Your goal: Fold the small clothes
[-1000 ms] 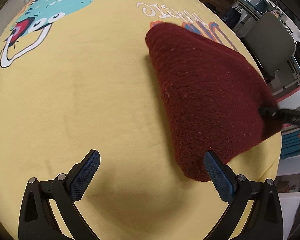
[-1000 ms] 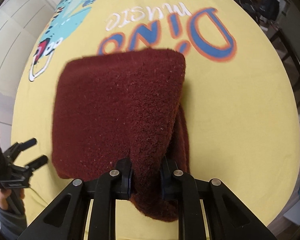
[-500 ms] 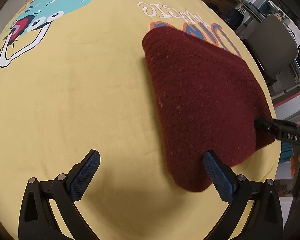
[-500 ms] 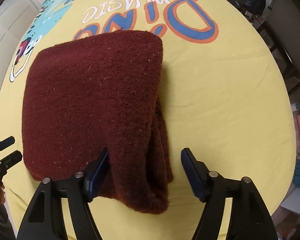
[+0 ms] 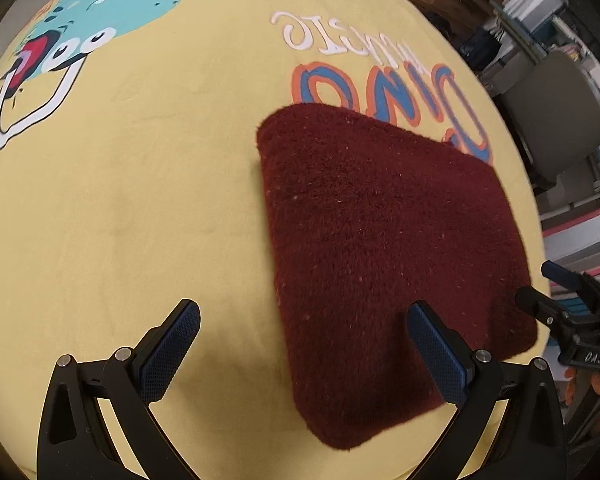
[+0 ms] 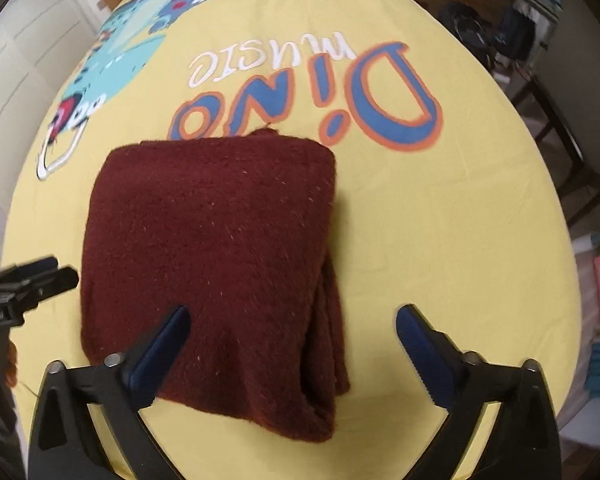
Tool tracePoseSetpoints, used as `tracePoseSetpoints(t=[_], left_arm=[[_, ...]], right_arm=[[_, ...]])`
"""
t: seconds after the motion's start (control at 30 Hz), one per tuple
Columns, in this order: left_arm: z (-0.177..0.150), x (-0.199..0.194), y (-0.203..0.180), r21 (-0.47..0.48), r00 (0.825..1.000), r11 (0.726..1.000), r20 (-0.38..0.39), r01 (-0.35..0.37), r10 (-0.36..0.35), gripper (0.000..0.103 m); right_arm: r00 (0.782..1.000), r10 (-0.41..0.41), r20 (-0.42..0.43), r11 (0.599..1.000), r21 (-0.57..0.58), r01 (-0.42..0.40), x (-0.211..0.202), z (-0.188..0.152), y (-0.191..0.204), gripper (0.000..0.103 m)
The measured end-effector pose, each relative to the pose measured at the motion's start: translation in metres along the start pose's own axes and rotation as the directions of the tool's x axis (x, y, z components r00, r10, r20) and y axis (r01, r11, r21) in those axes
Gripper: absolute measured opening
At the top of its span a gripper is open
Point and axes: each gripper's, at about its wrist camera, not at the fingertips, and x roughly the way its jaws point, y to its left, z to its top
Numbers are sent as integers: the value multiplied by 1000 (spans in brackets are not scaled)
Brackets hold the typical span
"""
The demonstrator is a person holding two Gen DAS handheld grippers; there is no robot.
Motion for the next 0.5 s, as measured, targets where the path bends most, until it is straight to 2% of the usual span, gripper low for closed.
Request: tracePoseSetpoints(t=[0.2, 0.33, 0.5], left_arm=[[-3, 29, -8, 8, 998, 999, -59, -31, 31, 102], [-11, 44, -13, 45, 994, 995, -64, -90, 93, 103], [-18, 52, -17, 90, 988, 986, -48, -140, 145, 103]], right_arm=[[995, -23, -95, 1000, -20, 21, 41, -1, -3, 103], [995, 75, -67, 997, 13, -74, 59, -7, -13, 103], [982, 157, -104, 986, 66, -150, 82, -9, -22, 103]])
